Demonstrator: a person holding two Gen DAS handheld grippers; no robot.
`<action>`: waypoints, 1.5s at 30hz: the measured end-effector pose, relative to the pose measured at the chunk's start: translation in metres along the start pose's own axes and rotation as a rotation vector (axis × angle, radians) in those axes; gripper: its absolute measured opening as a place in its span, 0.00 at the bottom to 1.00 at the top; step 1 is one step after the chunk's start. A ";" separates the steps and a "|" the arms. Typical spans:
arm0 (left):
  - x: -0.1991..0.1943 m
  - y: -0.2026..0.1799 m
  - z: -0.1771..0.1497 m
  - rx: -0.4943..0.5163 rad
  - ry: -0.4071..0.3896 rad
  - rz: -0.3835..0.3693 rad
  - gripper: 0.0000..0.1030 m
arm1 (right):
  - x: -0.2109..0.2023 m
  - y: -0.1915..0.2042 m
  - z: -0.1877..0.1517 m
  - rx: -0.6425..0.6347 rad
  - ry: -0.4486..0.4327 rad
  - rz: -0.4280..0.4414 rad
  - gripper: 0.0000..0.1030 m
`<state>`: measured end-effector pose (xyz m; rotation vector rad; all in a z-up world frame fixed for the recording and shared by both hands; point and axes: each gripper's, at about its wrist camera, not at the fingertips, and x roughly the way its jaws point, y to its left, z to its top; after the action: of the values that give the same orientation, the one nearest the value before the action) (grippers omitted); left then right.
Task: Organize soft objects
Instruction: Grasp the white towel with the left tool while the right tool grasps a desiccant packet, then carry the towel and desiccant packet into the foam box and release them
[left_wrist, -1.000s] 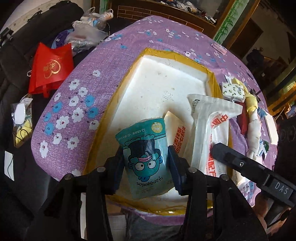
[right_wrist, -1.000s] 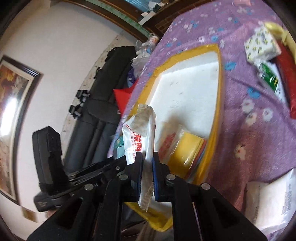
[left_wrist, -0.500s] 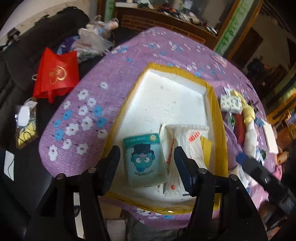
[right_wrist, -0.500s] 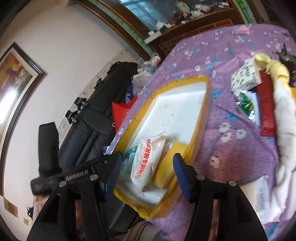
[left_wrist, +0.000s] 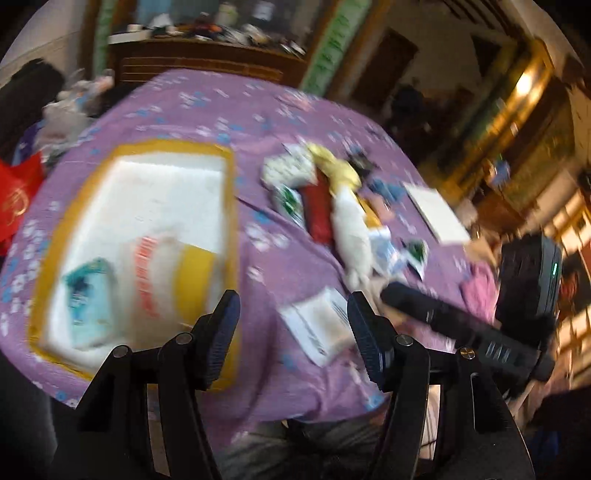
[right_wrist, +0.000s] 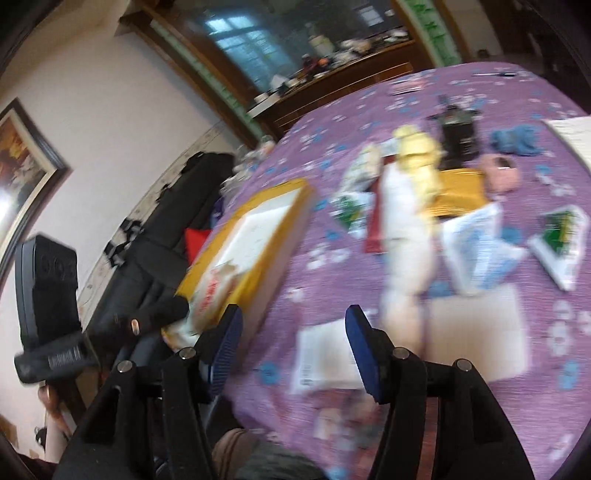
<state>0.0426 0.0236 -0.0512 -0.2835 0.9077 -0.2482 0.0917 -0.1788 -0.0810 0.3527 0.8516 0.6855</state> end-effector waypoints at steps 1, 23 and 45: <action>0.009 -0.009 -0.003 0.029 0.023 0.001 0.59 | -0.004 -0.006 0.001 0.002 -0.009 -0.025 0.57; 0.123 -0.056 0.044 0.058 0.151 -0.043 0.59 | 0.019 -0.110 0.043 0.096 0.005 -0.286 0.57; 0.090 -0.041 0.064 -0.070 -0.005 -0.116 0.30 | -0.018 -0.088 0.030 0.131 -0.117 -0.309 0.26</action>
<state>0.1435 -0.0353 -0.0660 -0.4017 0.8973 -0.3232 0.1431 -0.2564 -0.0997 0.3652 0.8194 0.3205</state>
